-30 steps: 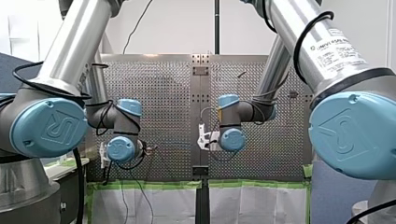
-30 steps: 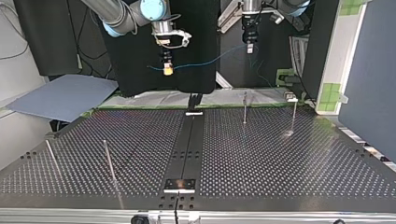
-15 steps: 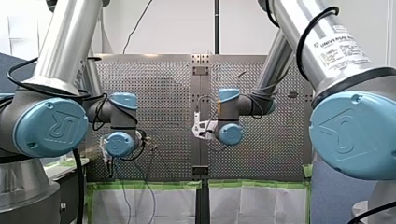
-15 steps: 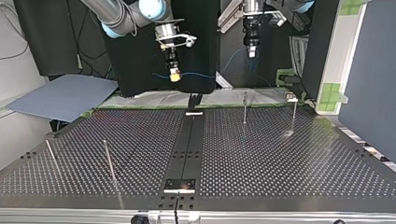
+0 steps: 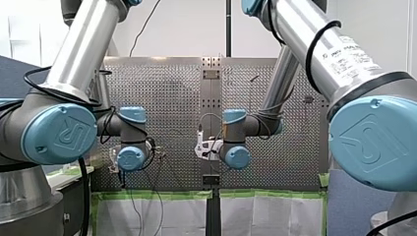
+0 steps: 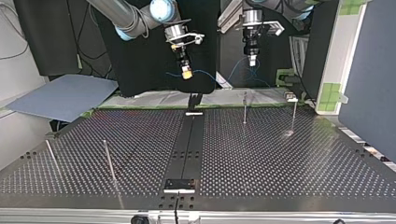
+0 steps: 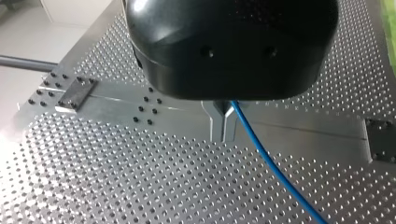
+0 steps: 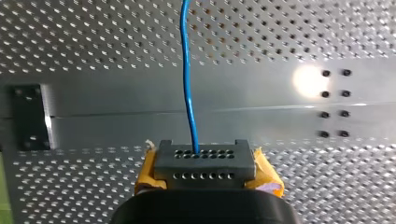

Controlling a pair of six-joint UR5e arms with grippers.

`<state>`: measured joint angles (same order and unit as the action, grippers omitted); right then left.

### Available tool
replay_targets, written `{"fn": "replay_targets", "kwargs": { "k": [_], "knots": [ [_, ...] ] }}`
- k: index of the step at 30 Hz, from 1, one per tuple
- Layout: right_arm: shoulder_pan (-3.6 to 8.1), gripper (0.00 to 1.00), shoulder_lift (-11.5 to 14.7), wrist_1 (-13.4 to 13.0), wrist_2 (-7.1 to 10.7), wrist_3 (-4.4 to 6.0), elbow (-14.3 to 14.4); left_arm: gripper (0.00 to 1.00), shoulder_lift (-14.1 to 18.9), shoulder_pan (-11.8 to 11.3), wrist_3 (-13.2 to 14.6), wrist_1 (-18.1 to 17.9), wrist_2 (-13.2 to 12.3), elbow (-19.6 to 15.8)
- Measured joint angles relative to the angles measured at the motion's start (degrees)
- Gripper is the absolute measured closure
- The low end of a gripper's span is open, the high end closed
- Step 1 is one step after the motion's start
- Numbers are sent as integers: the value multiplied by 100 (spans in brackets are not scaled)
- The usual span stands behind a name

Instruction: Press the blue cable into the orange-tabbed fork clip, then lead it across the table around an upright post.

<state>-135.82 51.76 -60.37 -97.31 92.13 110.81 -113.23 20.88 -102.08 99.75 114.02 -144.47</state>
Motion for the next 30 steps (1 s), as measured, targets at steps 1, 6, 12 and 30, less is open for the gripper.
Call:
{"fn": "replay_targets", "kwargs": {
  "k": [1,6,12,30],
  "knots": [
    [-7,100,-46,-11,-2,5,-4,100,-48,-43,-5,-47,-34,3],
    [-32,100,-282,-28,-134,49,-24,100,-309,-295,53,-250,-246,2],
    [-36,100,-354,35,-239,74,-85,100,-580,-582,77,-227,-345,1],
    [-25,100,-850,183,-199,137,-371,100,-682,-1005,-241,-158,-1049,4]
  ]
}}
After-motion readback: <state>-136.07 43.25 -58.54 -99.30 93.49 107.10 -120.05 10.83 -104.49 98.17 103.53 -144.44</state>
